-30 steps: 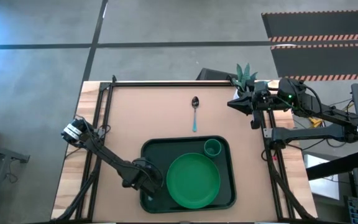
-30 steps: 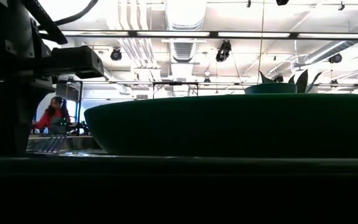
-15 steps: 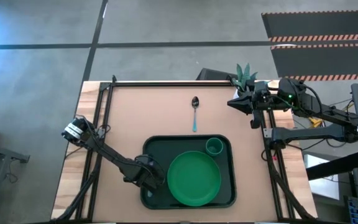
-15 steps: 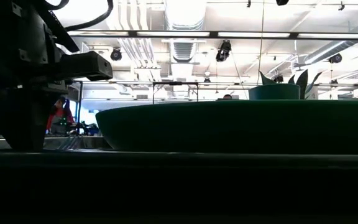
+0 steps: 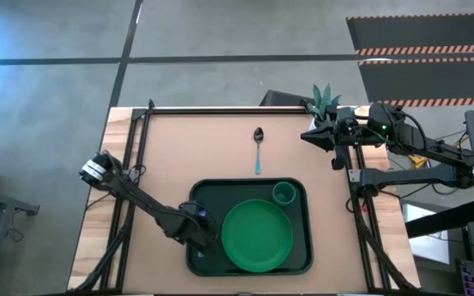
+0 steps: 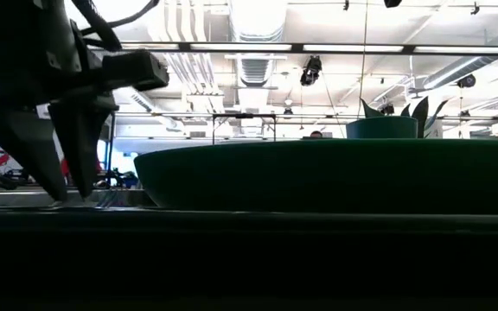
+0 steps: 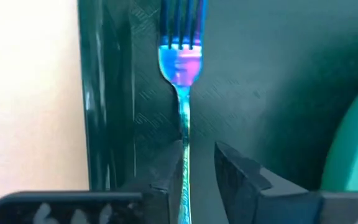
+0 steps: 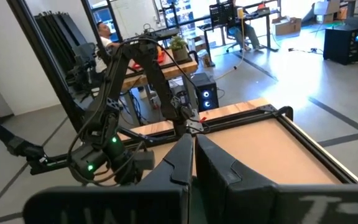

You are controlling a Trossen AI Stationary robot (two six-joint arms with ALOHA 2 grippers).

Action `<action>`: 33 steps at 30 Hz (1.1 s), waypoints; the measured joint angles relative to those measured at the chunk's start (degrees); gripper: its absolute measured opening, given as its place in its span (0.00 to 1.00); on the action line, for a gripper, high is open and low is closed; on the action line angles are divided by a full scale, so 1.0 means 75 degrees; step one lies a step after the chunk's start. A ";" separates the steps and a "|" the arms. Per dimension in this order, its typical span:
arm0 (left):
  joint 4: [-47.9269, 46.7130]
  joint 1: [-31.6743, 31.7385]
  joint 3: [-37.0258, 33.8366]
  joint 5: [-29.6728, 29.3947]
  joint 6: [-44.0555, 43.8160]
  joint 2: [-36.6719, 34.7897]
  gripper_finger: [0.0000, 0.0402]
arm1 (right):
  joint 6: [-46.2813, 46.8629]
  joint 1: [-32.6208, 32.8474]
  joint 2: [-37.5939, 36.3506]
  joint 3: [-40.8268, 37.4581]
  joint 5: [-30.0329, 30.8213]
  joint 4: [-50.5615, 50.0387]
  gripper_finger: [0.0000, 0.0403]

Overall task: Pick and place plate/cup/fork/spoon on tray
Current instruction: Adjust the green tray

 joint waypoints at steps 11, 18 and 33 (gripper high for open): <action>-0.1169 0.0521 -0.0139 -0.1588 0.1415 -0.0600 0.24 | -0.0009 0.0000 0.0009 0.0000 0.0125 0.0000 0.02; -0.0812 0.2152 -0.0755 -0.1188 0.4846 -0.1091 0.14 | 0.0000 0.0000 0.0106 0.0000 0.0195 0.0002 0.02; 0.0966 0.3812 -0.0834 0.0027 0.8604 -0.1599 0.00 | 0.0143 0.0000 0.0268 0.0000 0.0710 0.0000 0.02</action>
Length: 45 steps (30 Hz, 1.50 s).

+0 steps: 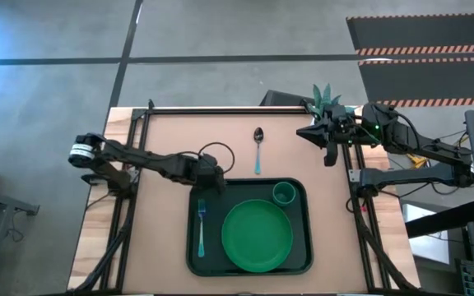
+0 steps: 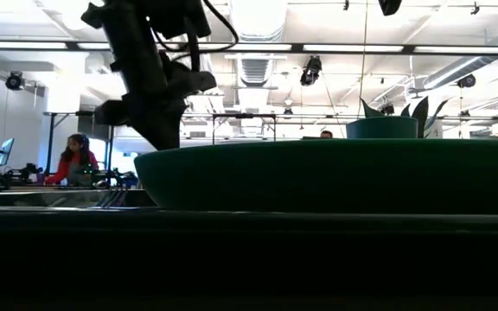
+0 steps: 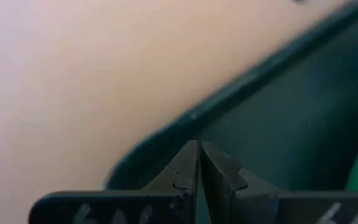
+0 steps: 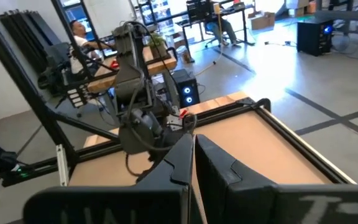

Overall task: Pick and place plate/cup/fork/spoon on tray
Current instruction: Adjust the green tray

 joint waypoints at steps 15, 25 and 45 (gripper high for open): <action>0.0069 0.0071 -0.0213 0.0173 0.0281 0.0144 0.00 | 0.0273 0.0000 0.0662 0.0003 0.0022 -0.0073 0.02; 0.0069 -0.0008 -0.0244 0.0816 0.0275 0.0131 0.00 | 0.0399 0.0000 0.0802 0.0003 0.0022 0.0205 0.02; 0.1475 0.0182 -0.1531 0.0517 0.0199 0.0139 0.00 | 0.0419 0.0000 0.0615 0.0003 0.0019 0.0365 0.02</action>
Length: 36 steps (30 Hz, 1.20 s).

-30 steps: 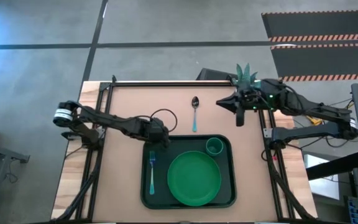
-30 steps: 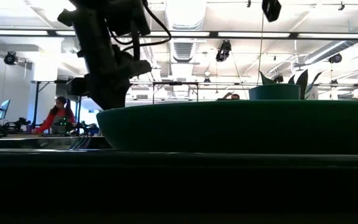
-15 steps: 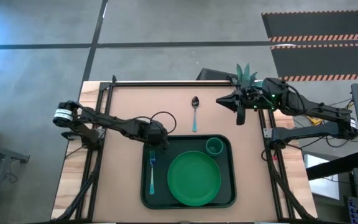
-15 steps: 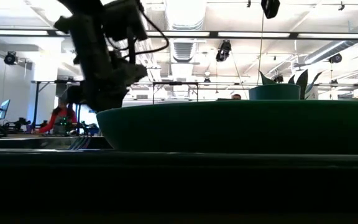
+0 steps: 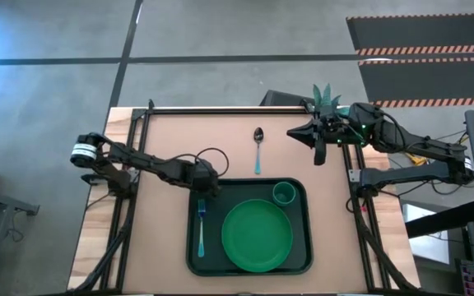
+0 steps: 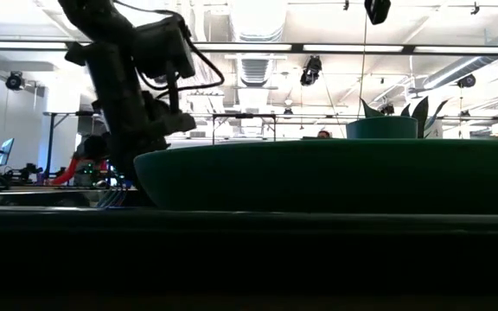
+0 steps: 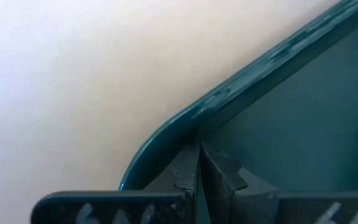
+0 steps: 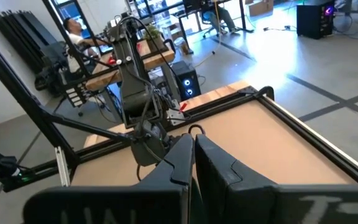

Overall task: Pick and place plate/cup/fork/spoon on tray
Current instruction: Adjust the green tray, then put the blue spoon on the green tray to the right of the blue fork

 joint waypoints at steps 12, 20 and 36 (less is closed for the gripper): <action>-0.0001 0.0209 -0.0200 -0.0050 0.0032 -0.0012 0.00 | 0.0000 0.0000 0.0006 0.0000 -0.0003 -0.0006 0.02; -0.0070 0.0209 -0.0137 -0.0065 0.0026 -0.0031 0.00 | 0.0131 0.0000 0.0006 0.0000 -0.0012 -0.0199 0.02; -0.0586 0.0241 0.0523 -0.1067 0.0836 -0.1732 0.00 | 0.0972 -0.0835 0.1491 0.0006 0.0619 -0.3359 0.02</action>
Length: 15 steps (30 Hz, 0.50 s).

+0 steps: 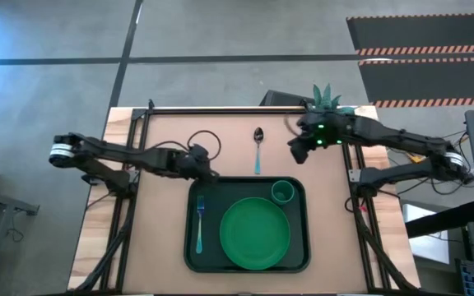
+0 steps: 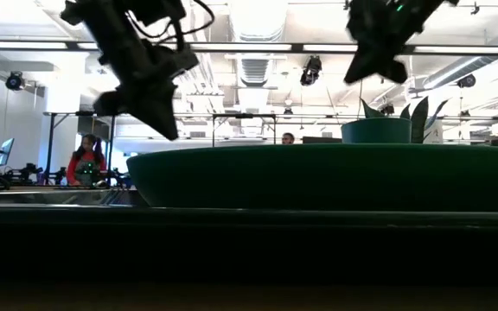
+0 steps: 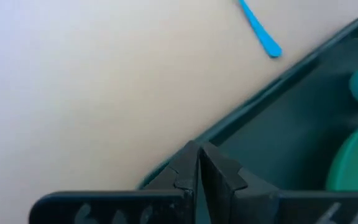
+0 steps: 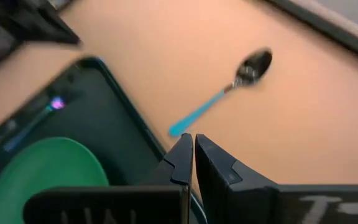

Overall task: Pick and place plate/cup/fork/spoon on tray
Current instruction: Put the blue spoon on the green tray to the right of the blue fork

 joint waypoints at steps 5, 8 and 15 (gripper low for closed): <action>-0.0695 0.0000 -0.0020 -0.0240 0.0003 -0.0404 0.00 | -0.0089 -0.0114 0.1237 0.0000 -0.0386 0.0175 0.02; -0.0816 0.0000 -0.0103 -0.0242 0.0012 -0.0608 0.00 | -0.0095 -0.0118 0.1967 0.0000 -0.0473 0.0304 0.02; -0.1097 0.0000 -0.0138 -0.0244 0.0197 -0.0748 0.00 | -0.0019 -0.0098 0.3365 0.0000 -0.0584 0.1226 0.02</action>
